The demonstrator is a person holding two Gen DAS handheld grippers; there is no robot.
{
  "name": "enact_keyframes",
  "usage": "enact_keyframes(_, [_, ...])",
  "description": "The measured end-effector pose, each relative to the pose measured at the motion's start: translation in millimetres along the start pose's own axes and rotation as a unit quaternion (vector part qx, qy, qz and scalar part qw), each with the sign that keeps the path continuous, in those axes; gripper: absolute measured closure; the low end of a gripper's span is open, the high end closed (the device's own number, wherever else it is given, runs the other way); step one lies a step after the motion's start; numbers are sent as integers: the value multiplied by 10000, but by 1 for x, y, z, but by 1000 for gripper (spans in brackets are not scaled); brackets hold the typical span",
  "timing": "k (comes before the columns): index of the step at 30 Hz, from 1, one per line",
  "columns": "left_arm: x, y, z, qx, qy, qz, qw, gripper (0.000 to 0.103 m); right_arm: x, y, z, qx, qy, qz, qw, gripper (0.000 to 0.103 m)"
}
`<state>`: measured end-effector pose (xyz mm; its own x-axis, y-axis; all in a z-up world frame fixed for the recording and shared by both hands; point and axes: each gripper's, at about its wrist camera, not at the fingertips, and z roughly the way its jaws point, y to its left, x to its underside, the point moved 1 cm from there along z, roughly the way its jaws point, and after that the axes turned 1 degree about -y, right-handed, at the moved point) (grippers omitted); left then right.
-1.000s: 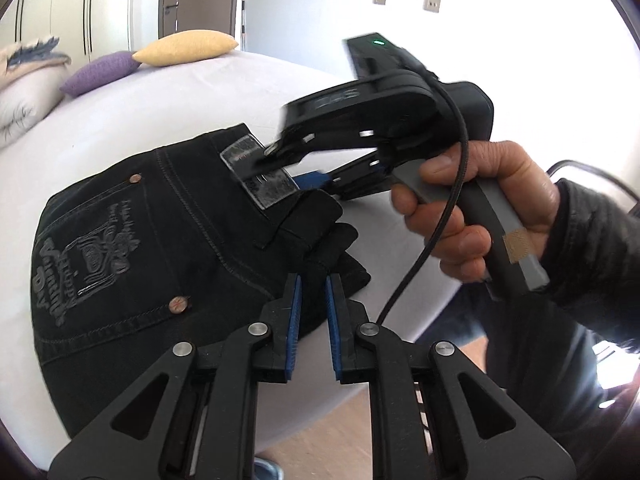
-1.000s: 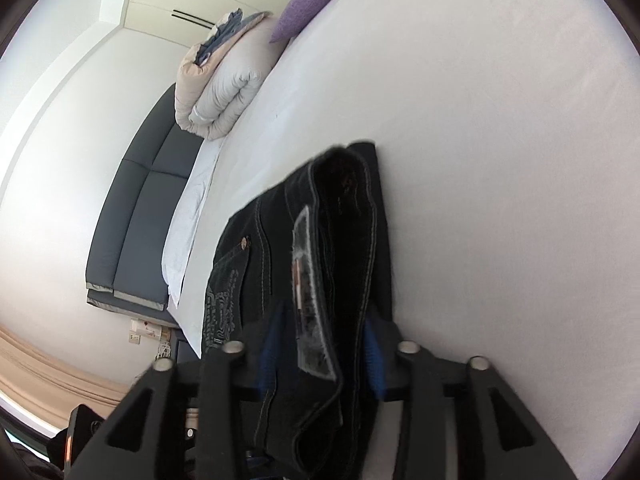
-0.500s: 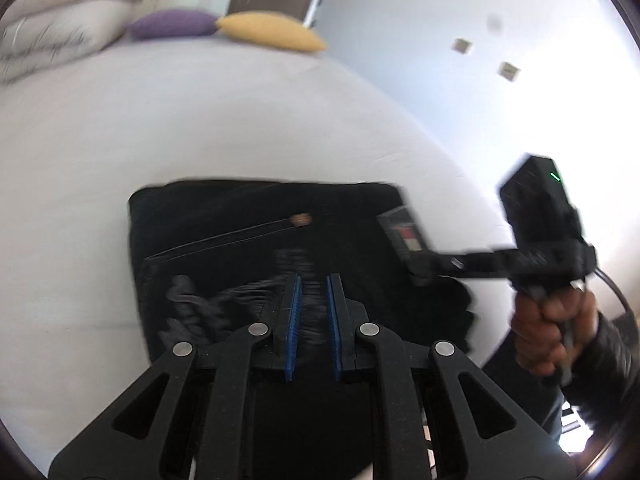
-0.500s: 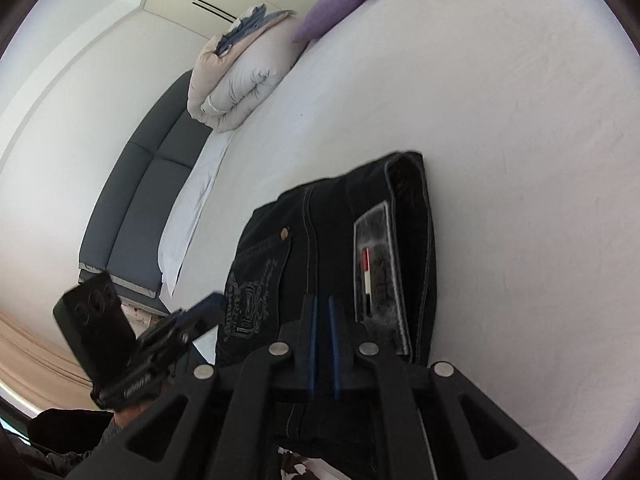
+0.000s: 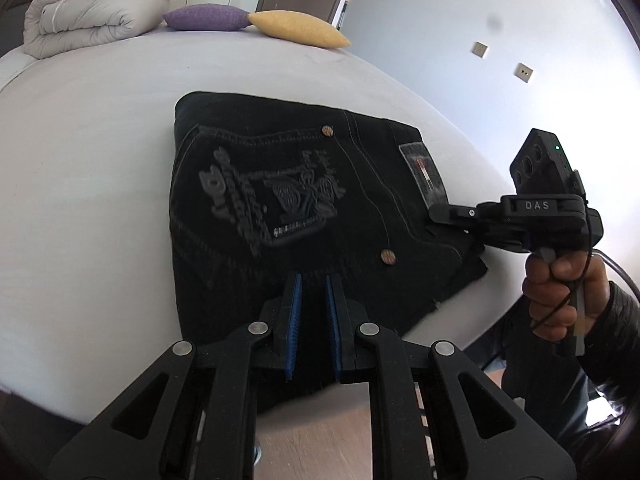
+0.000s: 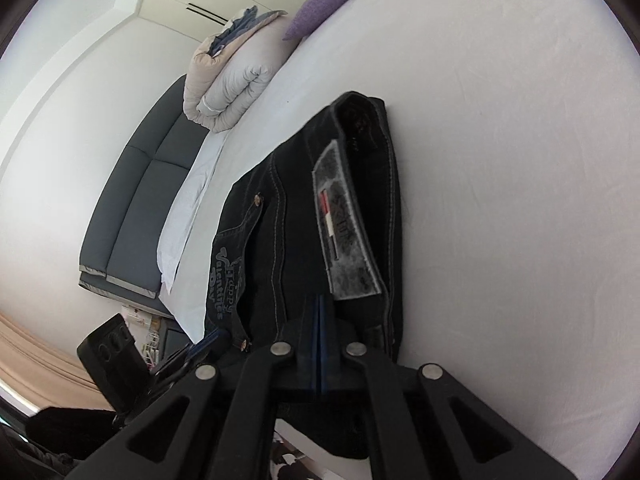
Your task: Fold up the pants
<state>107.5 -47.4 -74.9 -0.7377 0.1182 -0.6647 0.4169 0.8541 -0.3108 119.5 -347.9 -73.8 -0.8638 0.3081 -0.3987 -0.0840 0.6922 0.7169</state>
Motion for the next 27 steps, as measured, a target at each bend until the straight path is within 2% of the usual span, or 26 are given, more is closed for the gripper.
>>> enact_keyframes(3, [10, -4, -10, -12, -15, 32, 10000, 91, 8, 0, -12, 24, -168, -138, 9998, 103])
enact_keyframes(4, [11, -5, -15, -13, -22, 15, 10000, 91, 11, 1, -18, 35, -214, -185, 9996, 99])
enact_keyframes(6, [11, -1, -31, -54, -94, -26, 9999, 91, 16, 5, -33, 15, -310, -277, 9991, 74])
enact_keyframes(8, [7, 6, -48, -348, -279, -76, 9990, 91, 15, 7, -50, 149, -589, -276, 9978, 27])
enact_keyframes(9, [5, 9, -53, -437, -330, -118, 9984, 87, 14, 6, -57, 226, -734, -256, 9967, 21])
enact_keyframes(11, [-7, 23, -61, -554, -390, -275, 9973, 65, 7, 4, -67, 309, -942, -247, 9948, 21])
enact_keyframes(12, [-13, 29, -62, -579, -406, -370, 9968, 29, 3, 1, -69, 344, -959, -189, 9946, 21])
enact_keyframes(13, [-20, 37, -64, -613, -497, -482, 9957, 15, -3, -2, -67, 384, -901, -92, 9951, 23])
enact_keyframes(14, [-25, 42, -65, -630, -558, -537, 9950, 14, -9, -5, -62, 397, -813, 10, 9959, 29])
enact_keyframes(15, [-33, 45, -59, -617, -493, -565, 9953, 14, -13, -8, -58, 393, -716, 80, 9966, 31])
enact_keyframes(18, [-54, 52, -28, -485, 60, -546, 9973, 14, -23, -17, -36, 283, -301, 312, 9987, 34])
enact_keyframes(20, [-62, 55, -7, -547, 391, -537, 9963, 14, -28, -24, -19, 344, -5, 490, 9982, 36])
enact_keyframes(24, [-72, 47, 36, -608, 1060, -271, 9921, 14, -38, -27, -3, 252, 227, 609, 9976, 43])
enact_keyframes(27, [-73, 44, 53, -604, 1227, -283, 9902, 14, -44, -25, 10, 296, 387, 576, 9971, 47])
